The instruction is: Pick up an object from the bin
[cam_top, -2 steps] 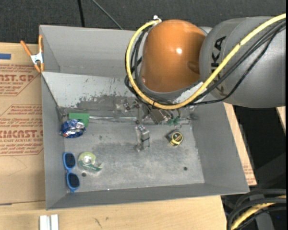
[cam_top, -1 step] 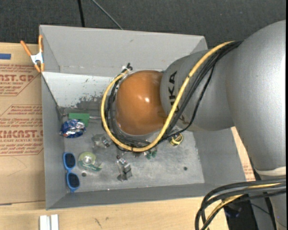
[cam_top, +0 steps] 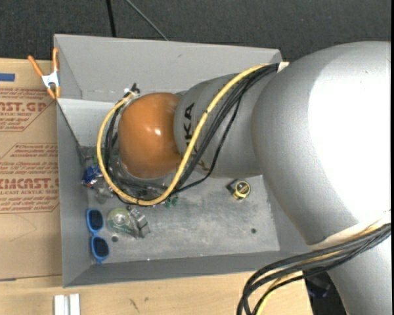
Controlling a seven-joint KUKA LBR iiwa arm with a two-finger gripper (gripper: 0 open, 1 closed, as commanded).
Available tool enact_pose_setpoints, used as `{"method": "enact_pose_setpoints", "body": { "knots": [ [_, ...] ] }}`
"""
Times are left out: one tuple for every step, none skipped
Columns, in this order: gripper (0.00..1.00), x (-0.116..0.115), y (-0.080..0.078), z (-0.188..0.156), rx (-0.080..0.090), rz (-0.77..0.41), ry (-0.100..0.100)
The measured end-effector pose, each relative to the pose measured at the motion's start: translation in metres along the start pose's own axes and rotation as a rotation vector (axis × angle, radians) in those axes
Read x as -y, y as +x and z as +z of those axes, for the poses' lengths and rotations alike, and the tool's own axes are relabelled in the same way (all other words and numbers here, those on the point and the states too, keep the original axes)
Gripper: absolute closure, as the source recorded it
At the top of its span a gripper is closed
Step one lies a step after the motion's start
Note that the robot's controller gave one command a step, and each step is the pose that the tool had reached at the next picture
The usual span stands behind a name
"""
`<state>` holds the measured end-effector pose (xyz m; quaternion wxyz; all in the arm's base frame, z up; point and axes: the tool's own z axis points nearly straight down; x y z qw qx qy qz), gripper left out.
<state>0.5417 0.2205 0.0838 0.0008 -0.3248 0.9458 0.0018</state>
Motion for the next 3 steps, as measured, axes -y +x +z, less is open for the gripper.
{"method": "enact_pose_setpoints", "body": {
  "knots": [
    [1.0,0.002,0.001,-0.003,0.001,0.004,0.002],
    [1.0,0.019,0.011,-0.11,0.007,0.031,0.006],
    [1.0,0.028,0.002,-0.183,0.006,-0.35,0.006]
  ]
}}
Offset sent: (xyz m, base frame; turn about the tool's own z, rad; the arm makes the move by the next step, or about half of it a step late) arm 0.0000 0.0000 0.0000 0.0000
